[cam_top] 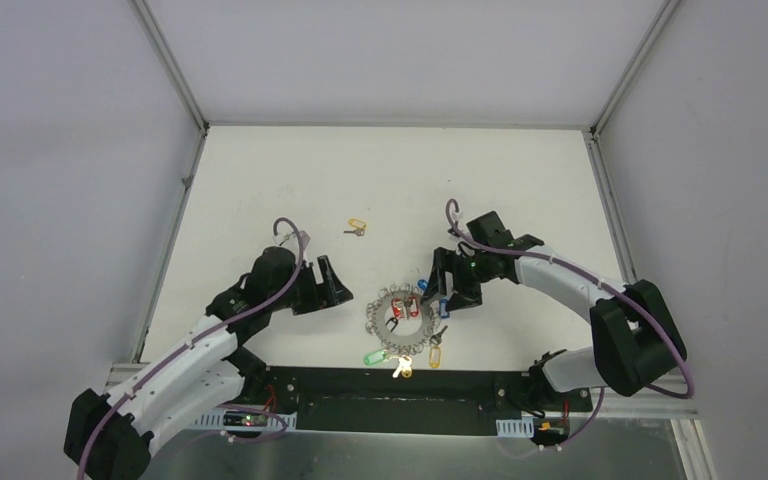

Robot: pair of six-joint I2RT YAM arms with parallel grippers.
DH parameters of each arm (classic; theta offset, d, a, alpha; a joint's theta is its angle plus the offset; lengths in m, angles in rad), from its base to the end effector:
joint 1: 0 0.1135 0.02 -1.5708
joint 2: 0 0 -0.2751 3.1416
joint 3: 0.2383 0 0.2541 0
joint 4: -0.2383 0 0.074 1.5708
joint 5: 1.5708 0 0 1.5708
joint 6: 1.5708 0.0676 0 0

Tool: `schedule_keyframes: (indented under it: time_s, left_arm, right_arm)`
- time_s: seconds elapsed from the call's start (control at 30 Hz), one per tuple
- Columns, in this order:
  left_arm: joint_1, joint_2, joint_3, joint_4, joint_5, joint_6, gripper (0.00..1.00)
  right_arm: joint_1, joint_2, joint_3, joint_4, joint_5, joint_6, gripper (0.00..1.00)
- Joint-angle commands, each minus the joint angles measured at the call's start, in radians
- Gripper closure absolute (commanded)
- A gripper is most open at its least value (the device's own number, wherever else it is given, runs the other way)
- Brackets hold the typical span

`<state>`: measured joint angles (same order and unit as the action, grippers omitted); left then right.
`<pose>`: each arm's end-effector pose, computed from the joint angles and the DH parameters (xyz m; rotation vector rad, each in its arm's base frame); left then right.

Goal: Put the keys on the keyring

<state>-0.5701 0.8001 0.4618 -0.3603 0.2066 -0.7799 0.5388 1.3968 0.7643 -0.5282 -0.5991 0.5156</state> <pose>0.1512 -0.1134 0.1954 -0.1377 2.4291 -0.9044 0.2025 0.1655 0.1678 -0.2196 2.8946 1.0763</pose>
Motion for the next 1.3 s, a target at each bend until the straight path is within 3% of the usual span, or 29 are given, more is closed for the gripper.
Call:
schedule_keyframes:
  time_s: [0.0, 0.17, 0.27, 0.53, 0.9, 1.27]
  left_arm:
    - [-0.005, -0.147, -0.097, -0.03, -0.031, -0.022, 0.22]
    - [-0.005, -0.257, -0.187, -0.002, -0.015, -0.107, 0.24]
    - [-0.005, -0.285, -0.227, 0.07, 0.044, -0.073, 0.26]
    - [-0.005, -0.202, -0.188, 0.08, 0.058, 0.015, 0.25]
    - [-0.005, 0.076, -0.068, 0.075, 0.102, -0.045, 0.27]
    - [-0.005, 0.181, -0.006, 0.051, 0.108, -0.202, 0.32]
  right_arm:
    - [-0.065, -0.044, 0.006, -0.037, 0.035, -0.06, 0.2]
    - [-0.089, -0.082, 0.019, -0.073, 0.076, -0.117, 0.11]
    - [-0.091, -0.077, 0.027, -0.078, 0.087, -0.135, 0.1]
    - [-0.087, -0.023, 0.08, -0.086, 0.086, -0.155, 0.13]
    - [0.033, 0.148, 0.288, -0.169, 0.207, -0.145, 0.3]
    - [0.225, 0.352, 0.596, -0.293, 0.409, -0.166, 0.48]
